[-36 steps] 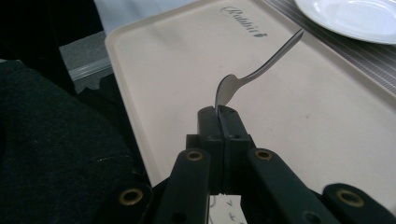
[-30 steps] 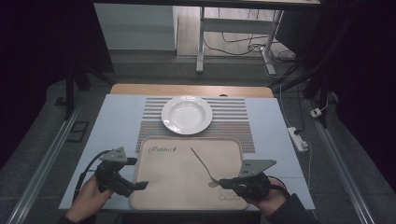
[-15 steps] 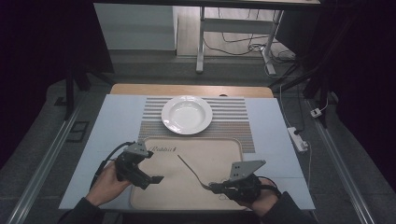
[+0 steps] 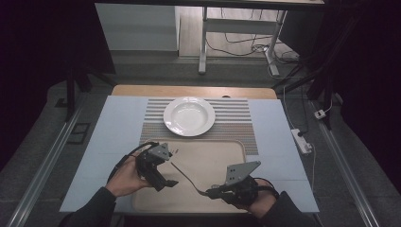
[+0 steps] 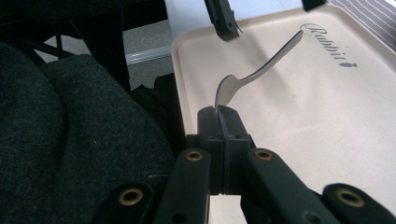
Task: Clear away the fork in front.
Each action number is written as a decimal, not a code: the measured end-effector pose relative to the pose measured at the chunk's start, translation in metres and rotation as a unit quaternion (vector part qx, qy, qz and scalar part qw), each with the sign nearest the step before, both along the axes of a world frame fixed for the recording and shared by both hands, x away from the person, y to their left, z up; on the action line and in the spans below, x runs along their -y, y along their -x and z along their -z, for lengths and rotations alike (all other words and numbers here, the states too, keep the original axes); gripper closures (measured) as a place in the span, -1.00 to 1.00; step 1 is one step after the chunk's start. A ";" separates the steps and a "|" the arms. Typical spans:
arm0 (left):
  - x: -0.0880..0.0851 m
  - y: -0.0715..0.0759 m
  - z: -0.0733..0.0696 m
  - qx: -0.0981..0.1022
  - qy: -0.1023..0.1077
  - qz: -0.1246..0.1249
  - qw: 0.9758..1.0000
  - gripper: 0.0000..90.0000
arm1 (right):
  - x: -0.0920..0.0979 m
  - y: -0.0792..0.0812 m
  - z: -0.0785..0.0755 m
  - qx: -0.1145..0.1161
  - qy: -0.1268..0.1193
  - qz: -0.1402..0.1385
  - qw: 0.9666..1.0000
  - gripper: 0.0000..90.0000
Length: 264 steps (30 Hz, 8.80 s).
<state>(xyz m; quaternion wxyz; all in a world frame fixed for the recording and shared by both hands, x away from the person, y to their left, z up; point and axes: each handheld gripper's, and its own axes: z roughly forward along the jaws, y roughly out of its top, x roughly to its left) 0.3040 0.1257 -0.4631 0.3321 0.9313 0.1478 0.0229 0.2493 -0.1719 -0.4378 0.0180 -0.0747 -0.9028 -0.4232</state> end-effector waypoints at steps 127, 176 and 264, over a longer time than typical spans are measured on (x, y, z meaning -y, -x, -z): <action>-0.036 0.027 0.042 -0.198 -0.080 -0.371 0.904 0.90 | 0.086 0.023 0.021 0.020 0.043 0.237 0.970 -0.99; 0.013 -0.028 0.040 -0.132 -0.040 -0.248 0.959 0.98 | 0.103 0.027 0.019 -0.011 0.032 0.264 0.964 -0.98; -0.149 0.112 0.011 -0.069 0.138 -0.310 0.938 -1.00 | 0.104 0.022 0.020 -0.035 0.030 0.274 0.960 -0.98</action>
